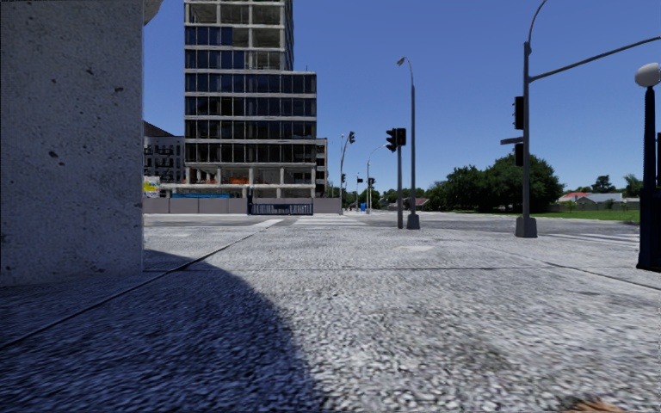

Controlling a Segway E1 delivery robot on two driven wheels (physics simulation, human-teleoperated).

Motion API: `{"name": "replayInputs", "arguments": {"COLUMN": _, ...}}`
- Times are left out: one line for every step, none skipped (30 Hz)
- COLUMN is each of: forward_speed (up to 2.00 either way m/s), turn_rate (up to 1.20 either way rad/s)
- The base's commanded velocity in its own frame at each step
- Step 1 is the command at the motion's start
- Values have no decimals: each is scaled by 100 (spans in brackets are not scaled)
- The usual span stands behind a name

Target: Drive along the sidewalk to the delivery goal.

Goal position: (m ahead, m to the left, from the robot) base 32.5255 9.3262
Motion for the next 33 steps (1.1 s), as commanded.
{"name": "replayInputs", "arguments": {"forward_speed": 200, "turn_rate": 0}}
{"name": "replayInputs", "arguments": {"forward_speed": 200, "turn_rate": 0}}
{"name": "replayInputs", "arguments": {"forward_speed": 200, "turn_rate": 0}}
{"name": "replayInputs", "arguments": {"forward_speed": 200, "turn_rate": 0}}
{"name": "replayInputs", "arguments": {"forward_speed": 200, "turn_rate": 0}}
{"name": "replayInputs", "arguments": {"forward_speed": 200, "turn_rate": 0}}
{"name": "replayInputs", "arguments": {"forward_speed": 200, "turn_rate": 0}}
{"name": "replayInputs", "arguments": {"forward_speed": 200, "turn_rate": 0}}
{"name": "replayInputs", "arguments": {"forward_speed": 200, "turn_rate": 0}}
{"name": "replayInputs", "arguments": {"forward_speed": 200, "turn_rate": 0}}
{"name": "replayInputs", "arguments": {"forward_speed": 200, "turn_rate": 0}}
{"name": "replayInputs", "arguments": {"forward_speed": 200, "turn_rate": 0}}
{"name": "replayInputs", "arguments": {"forward_speed": 200, "turn_rate": 0}}
{"name": "replayInputs", "arguments": {"forward_speed": 200, "turn_rate": 0}}
{"name": "replayInputs", "arguments": {"forward_speed": 200, "turn_rate": 0}}
{"name": "replayInputs", "arguments": {"forward_speed": 200, "turn_rate": 0}}
{"name": "replayInputs", "arguments": {"forward_speed": 200, "turn_rate": 0}}
{"name": "replayInputs", "arguments": {"forward_speed": 200, "turn_rate": 0}}
{"name": "replayInputs", "arguments": {"forward_speed": 200, "turn_rate": 0}}
{"name": "replayInputs", "arguments": {"forward_speed": 200, "turn_rate": 0}}
{"name": "replayInputs", "arguments": {"forward_speed": 200, "turn_rate": 0}}
{"name": "replayInputs", "arguments": {"forward_speed": 200, "turn_rate": 0}}
{"name": "replayInputs", "arguments": {"forward_speed": 200, "turn_rate": 0}}
{"name": "replayInputs", "arguments": {"forward_speed": 200, "turn_rate": 0}}
{"name": "replayInputs", "arguments": {"forward_speed": 200, "turn_rate": 0}}
{"name": "replayInputs", "arguments": {"forward_speed": 200, "turn_rate": 0}}
{"name": "replayInputs", "arguments": {"forward_speed": 200, "turn_rate": 0}}
{"name": "replayInputs", "arguments": {"forward_speed": 200, "turn_rate": 0}}
{"name": "replayInputs", "arguments": {"forward_speed": 200, "turn_rate": 0}}
{"name": "replayInputs", "arguments": {"forward_speed": 200, "turn_rate": 0}}
{"name": "replayInputs", "arguments": {"forward_speed": 200, "turn_rate": 0}}
{"name": "replayInputs", "arguments": {"forward_speed": 200, "turn_rate": 0}}
{"name": "replayInputs", "arguments": {"forward_speed": 200, "turn_rate": 0}}
